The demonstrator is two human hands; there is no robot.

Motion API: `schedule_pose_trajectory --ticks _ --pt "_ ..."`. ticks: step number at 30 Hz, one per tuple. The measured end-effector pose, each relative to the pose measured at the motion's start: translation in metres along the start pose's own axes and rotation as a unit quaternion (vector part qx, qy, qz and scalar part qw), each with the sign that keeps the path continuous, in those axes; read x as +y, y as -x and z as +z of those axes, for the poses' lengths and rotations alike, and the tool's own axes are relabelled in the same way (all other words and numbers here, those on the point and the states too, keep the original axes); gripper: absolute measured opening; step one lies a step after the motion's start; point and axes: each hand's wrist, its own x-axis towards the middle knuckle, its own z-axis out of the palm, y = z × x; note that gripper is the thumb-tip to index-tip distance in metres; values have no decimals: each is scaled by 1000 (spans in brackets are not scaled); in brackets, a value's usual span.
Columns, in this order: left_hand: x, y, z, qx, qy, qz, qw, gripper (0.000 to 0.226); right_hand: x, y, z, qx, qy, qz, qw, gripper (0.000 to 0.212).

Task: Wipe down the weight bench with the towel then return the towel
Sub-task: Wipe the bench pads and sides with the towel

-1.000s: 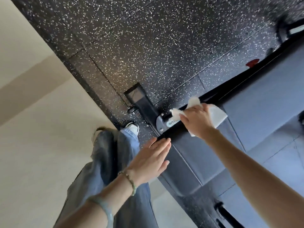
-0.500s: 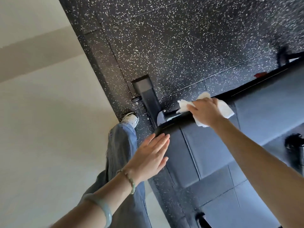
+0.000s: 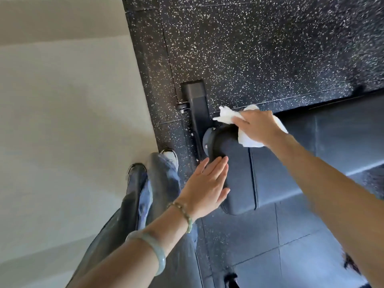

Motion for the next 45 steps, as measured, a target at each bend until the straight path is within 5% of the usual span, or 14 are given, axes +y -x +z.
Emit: schedule_pose_trajectory --ticks 3,9,15,19,23,31,39,45 --pt "10 5 6 5 17 -26 1000 62 -27 -2 5 -9 1 -24 1000 34" --pt "24 12 18 33 28 -66 997 62 -65 2 22 -40 165 -249 954 42" --pt "46 11 33 59 58 -127 988 62 -56 -9 13 -59 136 -235 961 36" --pt "65 18 45 79 71 -167 980 61 -68 20 34 -1 270 -379 885 37" --pt "85 24 56 84 85 -207 971 61 -71 41 52 -84 376 -462 798 40" --pt "118 27 68 110 159 -267 944 62 -73 18 33 -40 395 -384 834 42" --pt "143 22 83 140 181 -307 924 60 -74 79 76 -87 427 -508 743 37" --pt "164 27 95 150 161 -345 912 62 -76 29 37 40 429 -397 810 36"
